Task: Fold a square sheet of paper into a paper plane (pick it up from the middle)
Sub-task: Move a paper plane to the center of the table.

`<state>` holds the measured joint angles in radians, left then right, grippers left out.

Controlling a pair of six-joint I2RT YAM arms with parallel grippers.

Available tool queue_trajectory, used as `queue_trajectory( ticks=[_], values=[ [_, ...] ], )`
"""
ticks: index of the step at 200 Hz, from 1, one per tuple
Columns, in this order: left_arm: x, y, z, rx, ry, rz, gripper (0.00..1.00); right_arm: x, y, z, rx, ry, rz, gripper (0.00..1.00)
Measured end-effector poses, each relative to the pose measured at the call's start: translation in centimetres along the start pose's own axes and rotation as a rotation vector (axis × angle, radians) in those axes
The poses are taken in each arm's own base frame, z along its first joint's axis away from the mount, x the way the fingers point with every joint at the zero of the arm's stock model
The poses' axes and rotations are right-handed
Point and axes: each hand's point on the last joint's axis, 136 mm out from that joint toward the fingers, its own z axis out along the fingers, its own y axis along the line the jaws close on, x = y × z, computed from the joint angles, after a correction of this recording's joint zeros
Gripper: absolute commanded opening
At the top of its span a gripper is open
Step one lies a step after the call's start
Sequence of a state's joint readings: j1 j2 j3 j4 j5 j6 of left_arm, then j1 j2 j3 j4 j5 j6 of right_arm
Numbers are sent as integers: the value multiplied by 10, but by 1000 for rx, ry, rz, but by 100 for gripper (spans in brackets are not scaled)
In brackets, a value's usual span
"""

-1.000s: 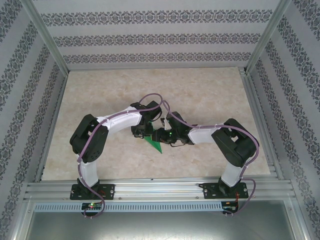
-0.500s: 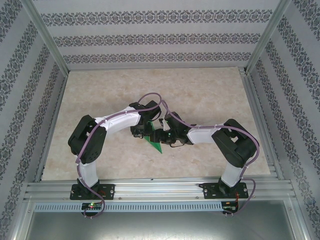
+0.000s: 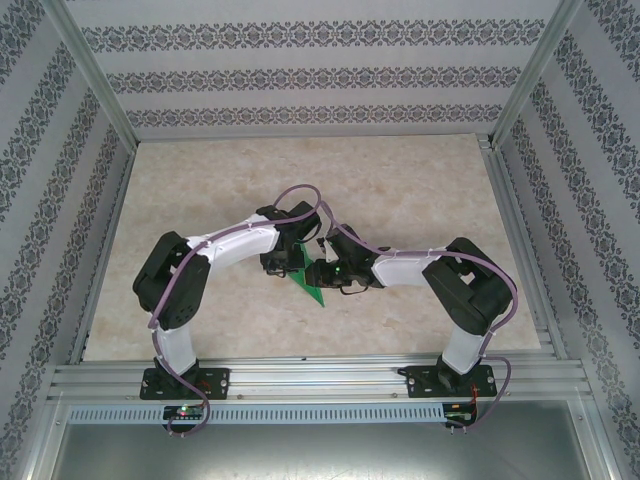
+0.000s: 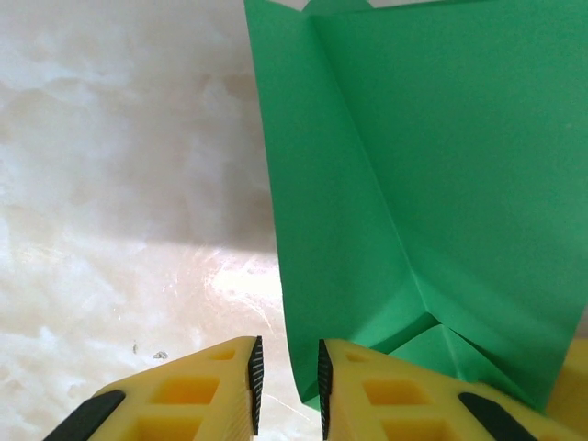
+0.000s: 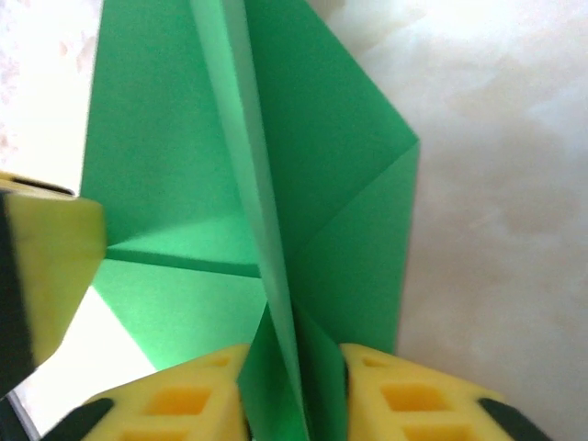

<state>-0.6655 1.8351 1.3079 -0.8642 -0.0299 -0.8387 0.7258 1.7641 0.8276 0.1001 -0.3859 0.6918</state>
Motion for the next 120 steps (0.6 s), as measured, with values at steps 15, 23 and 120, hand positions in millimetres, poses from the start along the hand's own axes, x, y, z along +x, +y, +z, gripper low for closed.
queue_trajectory(
  ticks=[15,23,120],
  values=[
    [-1,0,-5,17,-15,-2,28,0,0,0,14,2,-13,14],
    [-2,-1,-8,28,-26,-4,28,-1,1,0,17,2,-20,10],
    [-20,27,-65,146,-271,-128,33,-44,-8,-61,283,-201,-57,1]
  ],
)
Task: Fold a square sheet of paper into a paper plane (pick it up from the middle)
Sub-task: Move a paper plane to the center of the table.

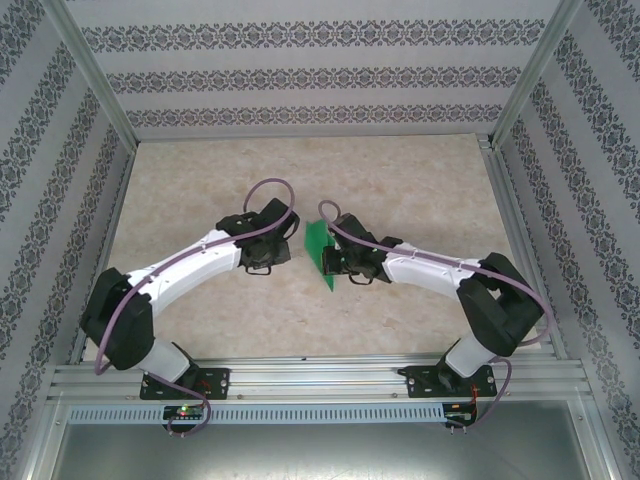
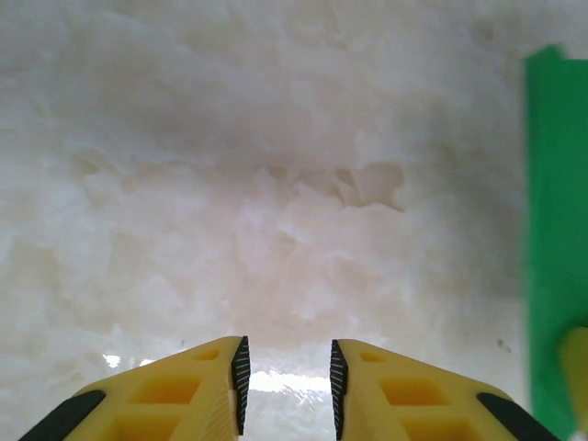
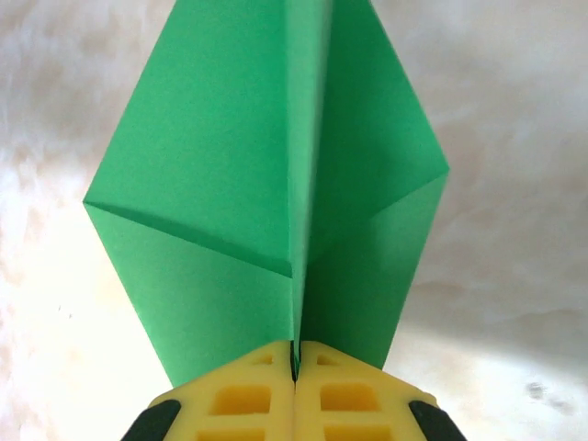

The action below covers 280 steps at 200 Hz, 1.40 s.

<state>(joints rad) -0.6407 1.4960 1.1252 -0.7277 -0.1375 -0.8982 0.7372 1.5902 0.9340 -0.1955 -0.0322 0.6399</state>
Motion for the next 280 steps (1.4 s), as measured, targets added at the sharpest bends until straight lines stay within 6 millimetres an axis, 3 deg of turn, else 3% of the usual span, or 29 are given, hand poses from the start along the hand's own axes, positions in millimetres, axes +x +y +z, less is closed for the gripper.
queue_trajectory(
  ticks=[34,81,180,255,280],
  values=[
    [-6,30,5,-29,-22,-98,34,-21,-10,3,124,-15,4,1],
    [-7,64,8,-5,-37,-236,37,-17,-24,27,220,66,7,2],
    [-1,67,15,40,3,-271,38,-11,-28,44,217,113,62,4],
    [0,62,19,59,21,-270,38,-2,-38,54,230,145,84,22],
    [0,62,19,58,23,-271,38,-1,-38,53,234,152,77,23]
  ],
)
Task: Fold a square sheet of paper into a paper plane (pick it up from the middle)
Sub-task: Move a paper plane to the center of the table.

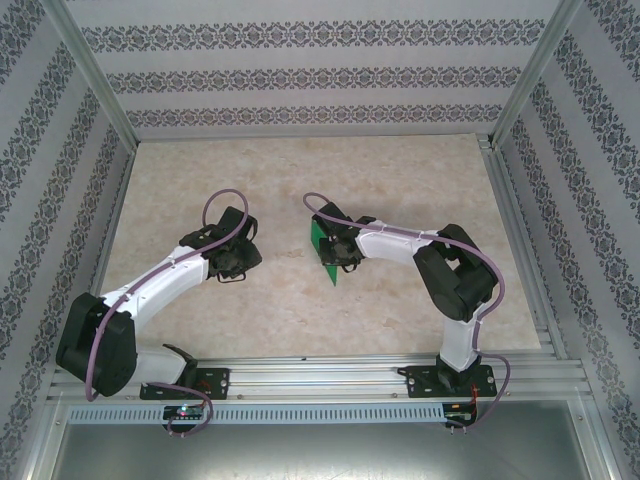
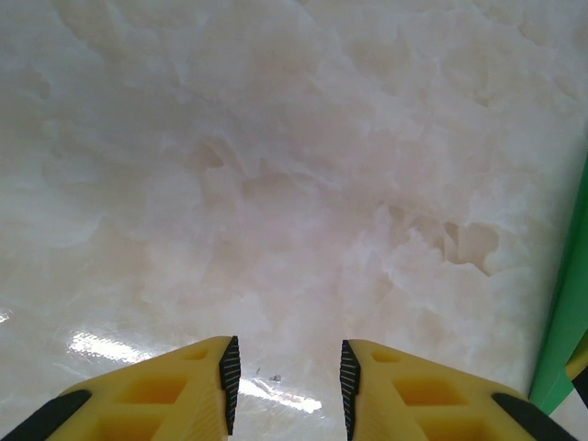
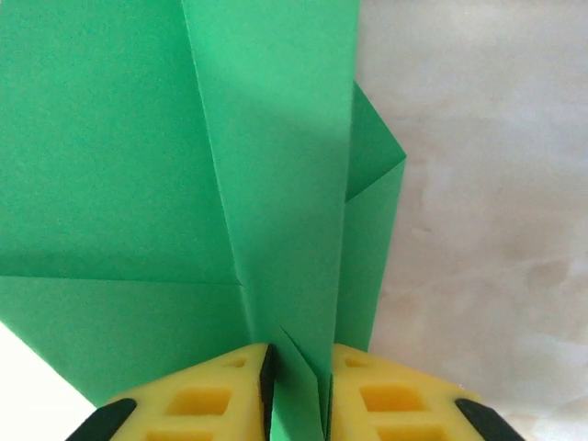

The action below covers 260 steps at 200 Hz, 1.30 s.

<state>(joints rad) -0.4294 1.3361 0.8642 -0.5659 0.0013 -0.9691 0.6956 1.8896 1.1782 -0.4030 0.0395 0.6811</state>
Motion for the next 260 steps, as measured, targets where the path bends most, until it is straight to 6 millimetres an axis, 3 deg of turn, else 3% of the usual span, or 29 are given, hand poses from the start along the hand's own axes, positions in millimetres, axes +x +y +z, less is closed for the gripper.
queue_trajectory(
  ticks=[45,80,182,216,232,260],
  values=[
    [2,1,3,-6,13,1,38,-2,3,-3,2,6,-26,23],
    [4,1,6,-10,22,2,38,-10,18,-7,14,-10,-72,24],
    [7,3,11,-26,40,3,39,-2,18,11,64,49,-105,27],
    [6,2,12,-24,41,6,40,-6,20,13,72,53,-105,21],
    [7,2,12,-24,44,6,40,-8,21,13,75,51,-107,9],
    [7,2,12,-25,44,6,40,-13,20,10,78,49,-94,12]
  ],
)
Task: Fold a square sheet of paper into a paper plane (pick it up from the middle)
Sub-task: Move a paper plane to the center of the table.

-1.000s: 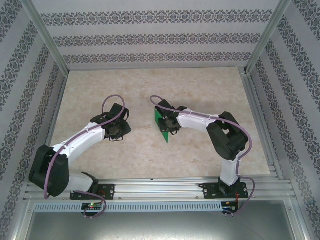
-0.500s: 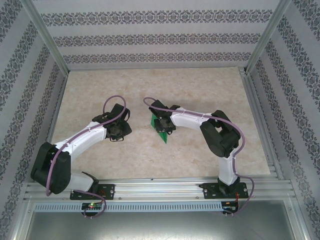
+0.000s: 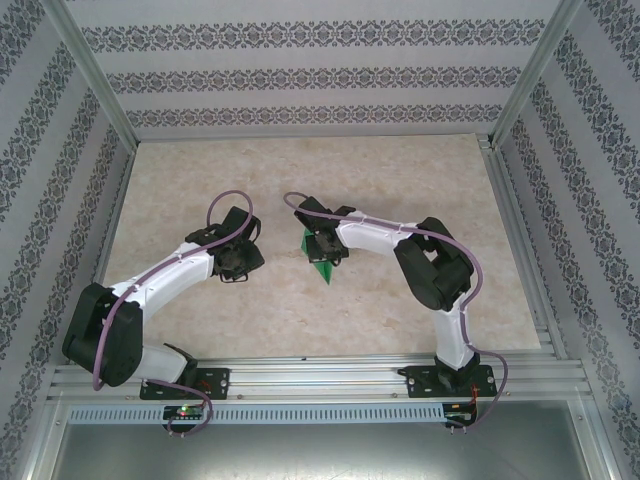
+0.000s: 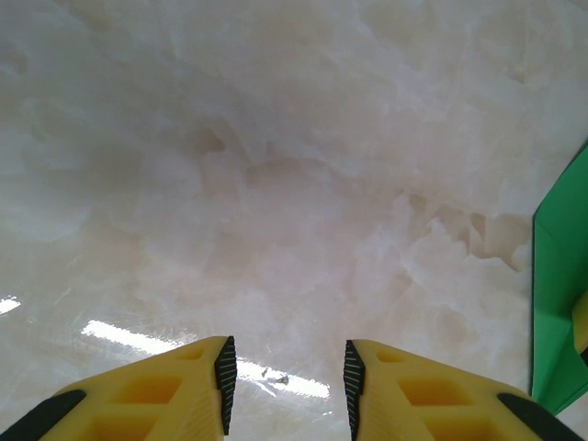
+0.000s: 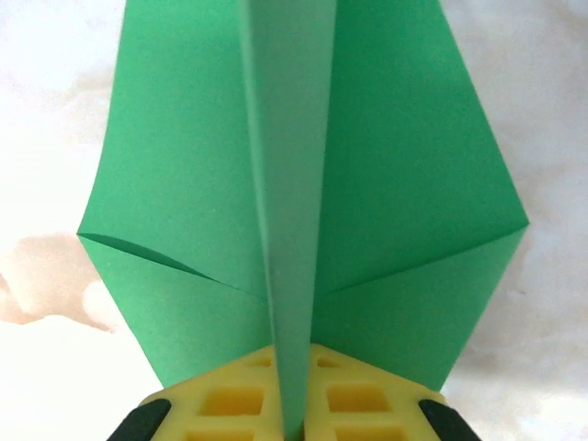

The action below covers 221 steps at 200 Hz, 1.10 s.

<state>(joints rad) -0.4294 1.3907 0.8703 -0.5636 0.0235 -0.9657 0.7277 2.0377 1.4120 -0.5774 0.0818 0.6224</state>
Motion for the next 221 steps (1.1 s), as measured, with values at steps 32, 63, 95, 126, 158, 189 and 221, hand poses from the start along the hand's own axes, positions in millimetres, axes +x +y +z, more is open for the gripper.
queue_trajectory(
  ticks=[32,63,95,126,158,189,221],
  values=[
    [0,0,0,1,-1,0,40,-25,-8,-10,-8,-33,43,10],
    [-1,-2,-1,5,-3,0,40,-54,-13,-21,-27,-83,86,12],
    [-2,-2,-1,6,-4,3,40,-63,-13,-11,-19,-71,92,14],
    [-2,-2,-1,5,-4,4,41,-48,-19,5,14,-7,84,15],
    [-2,-2,-1,5,-4,8,41,-42,-20,13,23,27,79,22],
    [-2,-2,-1,5,-4,12,41,-43,-17,15,17,29,89,28],
    [-2,-2,-1,5,-4,12,41,-43,-17,16,17,32,97,28]
  ],
)
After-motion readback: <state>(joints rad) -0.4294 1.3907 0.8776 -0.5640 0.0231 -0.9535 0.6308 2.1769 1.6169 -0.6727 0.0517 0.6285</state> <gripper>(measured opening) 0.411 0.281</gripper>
